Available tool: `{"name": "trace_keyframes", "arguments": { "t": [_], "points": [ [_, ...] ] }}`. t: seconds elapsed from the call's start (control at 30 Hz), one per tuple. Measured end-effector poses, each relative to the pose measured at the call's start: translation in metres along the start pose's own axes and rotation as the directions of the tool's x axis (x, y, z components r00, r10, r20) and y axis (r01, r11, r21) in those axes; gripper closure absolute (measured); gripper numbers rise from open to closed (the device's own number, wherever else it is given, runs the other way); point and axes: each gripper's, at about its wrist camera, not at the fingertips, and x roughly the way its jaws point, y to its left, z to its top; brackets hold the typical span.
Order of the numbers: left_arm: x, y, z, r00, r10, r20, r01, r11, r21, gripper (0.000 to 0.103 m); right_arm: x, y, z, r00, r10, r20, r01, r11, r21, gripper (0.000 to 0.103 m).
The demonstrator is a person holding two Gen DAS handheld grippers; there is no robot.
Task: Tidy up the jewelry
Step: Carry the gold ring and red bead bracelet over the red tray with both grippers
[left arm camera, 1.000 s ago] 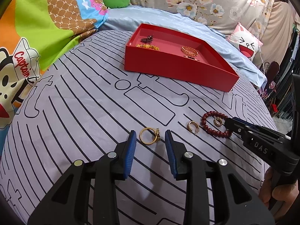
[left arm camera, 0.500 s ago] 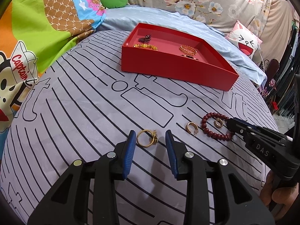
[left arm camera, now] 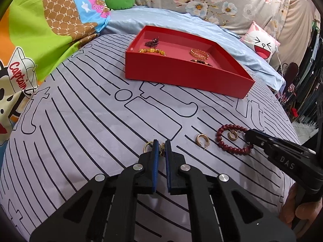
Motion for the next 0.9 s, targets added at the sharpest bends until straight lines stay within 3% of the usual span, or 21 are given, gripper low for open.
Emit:
{"name": "trace_keyframes", "arguments": {
  "t": [0.5,0.9],
  "points": [
    [-0.01,0.007,0.007,1.0,-0.021,0.014,0.021,0.999,-0.025,0.098,-0.016,-0.003,0.008,0.999,0.011,0.038,-0.011,1.0,0.006,0.096],
    [-0.031,0.018,0.039,0.998,-0.041,0.046,0.043,0.999,-0.032,0.098,-0.046,0.009,0.047,0.991,0.051,0.126,-0.046,0.998,-0.037,0.096]
  ]
}}
